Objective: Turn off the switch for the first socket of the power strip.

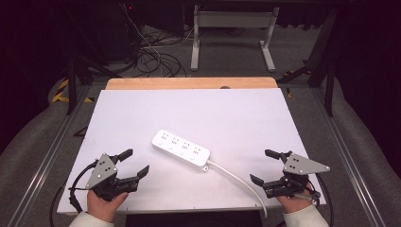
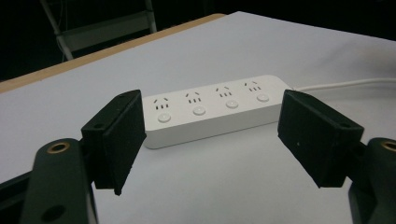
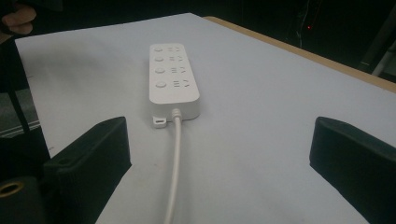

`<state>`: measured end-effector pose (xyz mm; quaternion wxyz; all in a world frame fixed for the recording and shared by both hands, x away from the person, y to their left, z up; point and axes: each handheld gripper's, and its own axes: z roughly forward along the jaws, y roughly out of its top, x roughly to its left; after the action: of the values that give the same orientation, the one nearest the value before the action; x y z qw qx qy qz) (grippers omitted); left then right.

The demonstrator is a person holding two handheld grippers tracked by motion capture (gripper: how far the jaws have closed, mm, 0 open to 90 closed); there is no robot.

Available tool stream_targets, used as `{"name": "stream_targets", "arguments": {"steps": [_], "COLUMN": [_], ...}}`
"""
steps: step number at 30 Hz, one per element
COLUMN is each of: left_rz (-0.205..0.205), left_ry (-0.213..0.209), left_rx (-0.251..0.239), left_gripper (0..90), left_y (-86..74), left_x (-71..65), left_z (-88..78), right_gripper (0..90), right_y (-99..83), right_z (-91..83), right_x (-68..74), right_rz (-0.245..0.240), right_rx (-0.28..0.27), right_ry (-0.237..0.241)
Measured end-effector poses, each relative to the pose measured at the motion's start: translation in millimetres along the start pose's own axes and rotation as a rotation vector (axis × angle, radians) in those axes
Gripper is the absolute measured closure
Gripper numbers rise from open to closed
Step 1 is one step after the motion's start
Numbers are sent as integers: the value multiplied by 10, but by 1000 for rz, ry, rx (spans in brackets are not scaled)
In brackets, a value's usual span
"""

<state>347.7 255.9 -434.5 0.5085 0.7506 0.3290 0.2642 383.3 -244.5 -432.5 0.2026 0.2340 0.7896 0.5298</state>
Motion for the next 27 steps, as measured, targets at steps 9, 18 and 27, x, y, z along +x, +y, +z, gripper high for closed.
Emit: {"name": "stream_targets", "arguments": {"steps": [9,18,27], "left_rz": [-9,-4,-15], "left_ry": [-6,-6,-30], "left_rx": [18,35,33], "left_gripper": [284,312,346], "left_y": [31,48,88], "left_x": [-14,-20,3], "left_z": [-34,-52,-66], "right_gripper": [56,56,56], "right_y": [1,6,9], "right_z": [5,9,11], "right_x": [-1,11,25], "right_rz": [-2,-3,1], "right_rx": [2,5,5], "right_ry": [6,7,12]}}
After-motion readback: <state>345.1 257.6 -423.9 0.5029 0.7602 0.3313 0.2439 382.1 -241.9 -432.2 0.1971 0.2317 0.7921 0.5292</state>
